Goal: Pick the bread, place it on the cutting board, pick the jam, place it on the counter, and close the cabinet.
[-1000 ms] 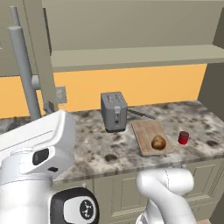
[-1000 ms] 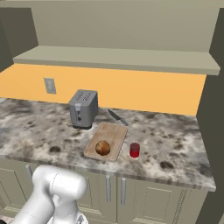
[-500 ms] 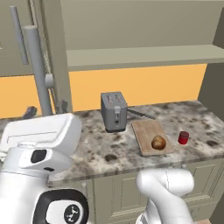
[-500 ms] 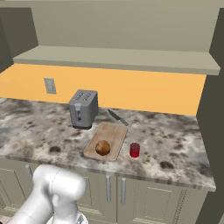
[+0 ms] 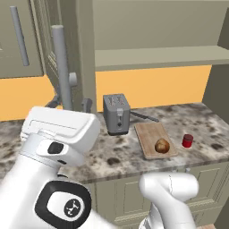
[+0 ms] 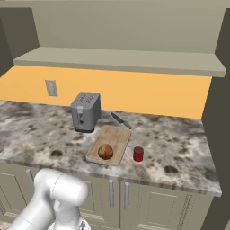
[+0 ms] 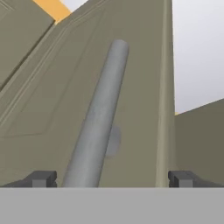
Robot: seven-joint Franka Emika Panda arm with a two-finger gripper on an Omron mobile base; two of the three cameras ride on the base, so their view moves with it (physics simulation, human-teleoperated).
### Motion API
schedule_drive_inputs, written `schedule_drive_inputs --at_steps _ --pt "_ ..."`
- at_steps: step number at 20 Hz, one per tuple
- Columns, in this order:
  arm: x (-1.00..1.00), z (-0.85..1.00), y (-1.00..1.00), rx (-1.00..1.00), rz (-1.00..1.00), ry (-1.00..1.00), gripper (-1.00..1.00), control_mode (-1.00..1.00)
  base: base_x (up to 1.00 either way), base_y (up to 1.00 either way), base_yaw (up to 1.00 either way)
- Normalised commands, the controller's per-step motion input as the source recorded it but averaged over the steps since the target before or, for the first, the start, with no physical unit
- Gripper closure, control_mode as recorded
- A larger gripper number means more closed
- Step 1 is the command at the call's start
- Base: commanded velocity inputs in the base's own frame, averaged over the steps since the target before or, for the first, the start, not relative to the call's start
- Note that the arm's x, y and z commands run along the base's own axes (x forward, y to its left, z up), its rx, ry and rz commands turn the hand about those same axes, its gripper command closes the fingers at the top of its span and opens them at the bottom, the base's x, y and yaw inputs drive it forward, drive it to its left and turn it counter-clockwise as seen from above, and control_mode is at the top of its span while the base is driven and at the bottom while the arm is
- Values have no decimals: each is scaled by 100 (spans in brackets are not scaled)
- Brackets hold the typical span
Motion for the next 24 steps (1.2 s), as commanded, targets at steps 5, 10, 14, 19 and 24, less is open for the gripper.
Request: schedule_drive_inputs --at_steps 5,10,14,19,24 --pt "77 0 -39 6 -11 -6 -100 -100 0 0 0" --pt "74 0 -48 6 -9 -5 -100 -100 0 0 0" --pt "74 0 -52 4 -9 -4 -100 -100 0 0 0" --pt "75 0 -49 1 -2 -1 -100 -100 0 0 0" --pt "91 0 -38 0 0 3 -100 -100 0 0 0"
